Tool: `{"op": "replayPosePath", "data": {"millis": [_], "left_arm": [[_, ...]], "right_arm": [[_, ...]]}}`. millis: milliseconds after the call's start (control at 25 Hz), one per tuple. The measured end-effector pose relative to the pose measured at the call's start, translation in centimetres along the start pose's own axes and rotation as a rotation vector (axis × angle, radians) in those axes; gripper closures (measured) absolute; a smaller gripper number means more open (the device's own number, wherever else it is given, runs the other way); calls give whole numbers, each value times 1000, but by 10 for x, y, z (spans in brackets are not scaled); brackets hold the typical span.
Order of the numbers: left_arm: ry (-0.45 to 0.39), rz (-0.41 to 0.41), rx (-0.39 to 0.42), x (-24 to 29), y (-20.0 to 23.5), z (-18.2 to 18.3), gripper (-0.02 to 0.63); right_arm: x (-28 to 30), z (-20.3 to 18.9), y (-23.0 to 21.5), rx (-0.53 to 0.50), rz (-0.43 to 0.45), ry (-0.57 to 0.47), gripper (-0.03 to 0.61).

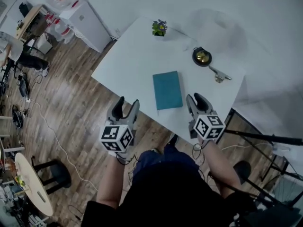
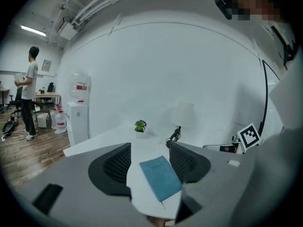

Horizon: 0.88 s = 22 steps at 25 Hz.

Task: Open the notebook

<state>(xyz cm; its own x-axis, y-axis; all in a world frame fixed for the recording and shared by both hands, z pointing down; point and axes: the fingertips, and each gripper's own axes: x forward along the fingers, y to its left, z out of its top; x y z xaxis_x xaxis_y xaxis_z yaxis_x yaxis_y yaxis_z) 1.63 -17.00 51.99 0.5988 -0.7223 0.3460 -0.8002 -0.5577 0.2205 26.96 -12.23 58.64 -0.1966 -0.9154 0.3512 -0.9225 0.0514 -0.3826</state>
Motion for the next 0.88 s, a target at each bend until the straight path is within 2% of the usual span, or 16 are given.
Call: {"op": "replayPosePath", "data": {"millis": [160, 320, 480, 680, 880], "left_arm": [[65, -6, -5, 19, 0, -23, 362], [112, -43, -14, 43, 6, -40, 362], [159, -134, -13, 66, 6, -49, 364], [195, -242, 12, 85, 7, -47, 364], [225, -239, -9, 87, 35, -53, 368]], "right_arm": [[23, -37, -20, 86, 7, 109, 433], [49, -74, -33, 68, -22, 204, 437], [69, -110, -48, 47, -83, 297, 452], [91, -142, -69, 88, -141, 391, 457], [105, -156, -71, 139, -143, 427, 435]]}}
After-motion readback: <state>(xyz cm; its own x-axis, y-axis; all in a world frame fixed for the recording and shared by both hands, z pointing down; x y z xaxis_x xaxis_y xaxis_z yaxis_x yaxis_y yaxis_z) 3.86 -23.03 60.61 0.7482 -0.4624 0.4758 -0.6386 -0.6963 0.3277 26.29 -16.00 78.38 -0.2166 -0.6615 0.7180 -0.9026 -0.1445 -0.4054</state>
